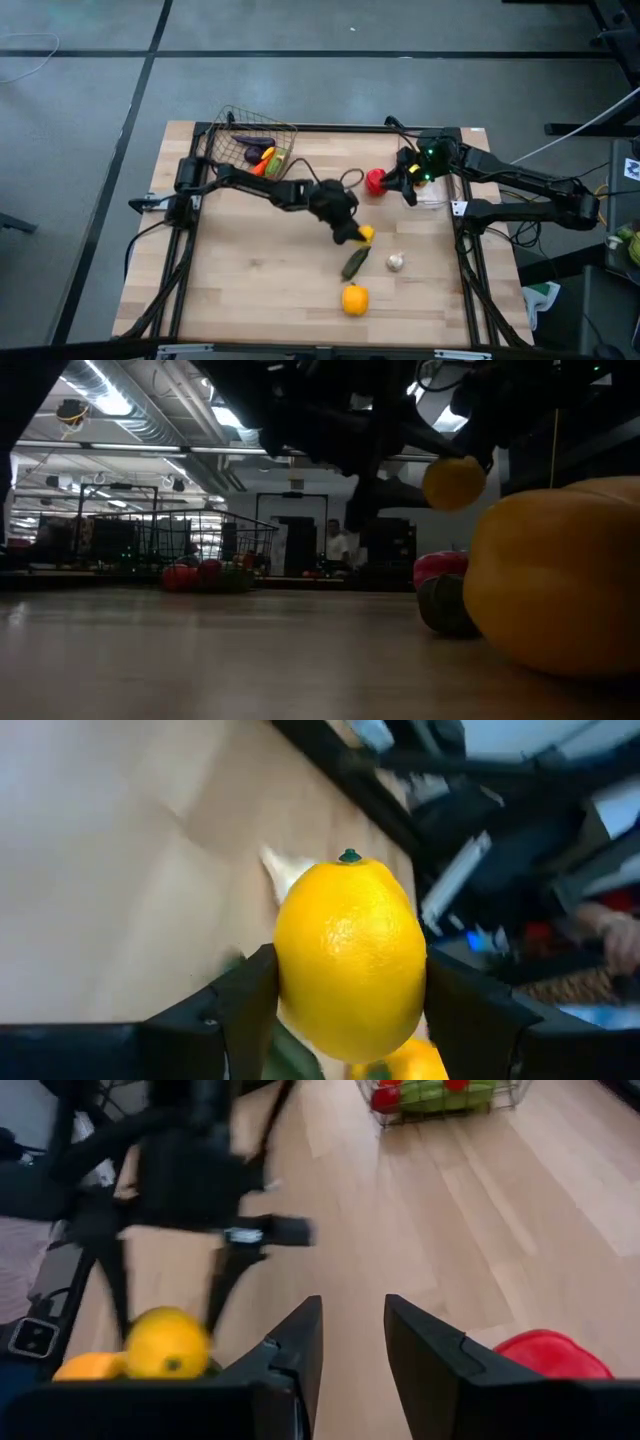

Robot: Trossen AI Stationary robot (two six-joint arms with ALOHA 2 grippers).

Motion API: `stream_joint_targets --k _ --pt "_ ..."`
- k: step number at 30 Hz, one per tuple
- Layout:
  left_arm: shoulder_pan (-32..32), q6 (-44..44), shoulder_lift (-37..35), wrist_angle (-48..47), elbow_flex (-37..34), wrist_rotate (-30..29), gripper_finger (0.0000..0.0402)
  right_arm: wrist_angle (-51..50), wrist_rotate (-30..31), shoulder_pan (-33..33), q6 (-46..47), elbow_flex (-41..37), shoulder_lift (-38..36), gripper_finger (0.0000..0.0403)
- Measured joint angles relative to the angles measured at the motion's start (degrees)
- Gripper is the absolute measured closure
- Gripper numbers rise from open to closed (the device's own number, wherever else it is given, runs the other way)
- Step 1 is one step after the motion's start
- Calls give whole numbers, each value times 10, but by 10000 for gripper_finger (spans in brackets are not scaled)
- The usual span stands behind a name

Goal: Sort produce into baskets
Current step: Put the yellow lemon into the transparent bin

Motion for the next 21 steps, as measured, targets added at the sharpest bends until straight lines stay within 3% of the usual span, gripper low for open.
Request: stream_joint_targets --k 7,17,21 --pt "42 10 0 57 0 -64 180 2 -16 0 -60 0 -22 292" --pt "50 75 9 177 0 -270 180 74 56 0 -73 0 -68 292" --pt "49 102 47 264 20 -307 180 120 60 0 -70 0 -73 292"
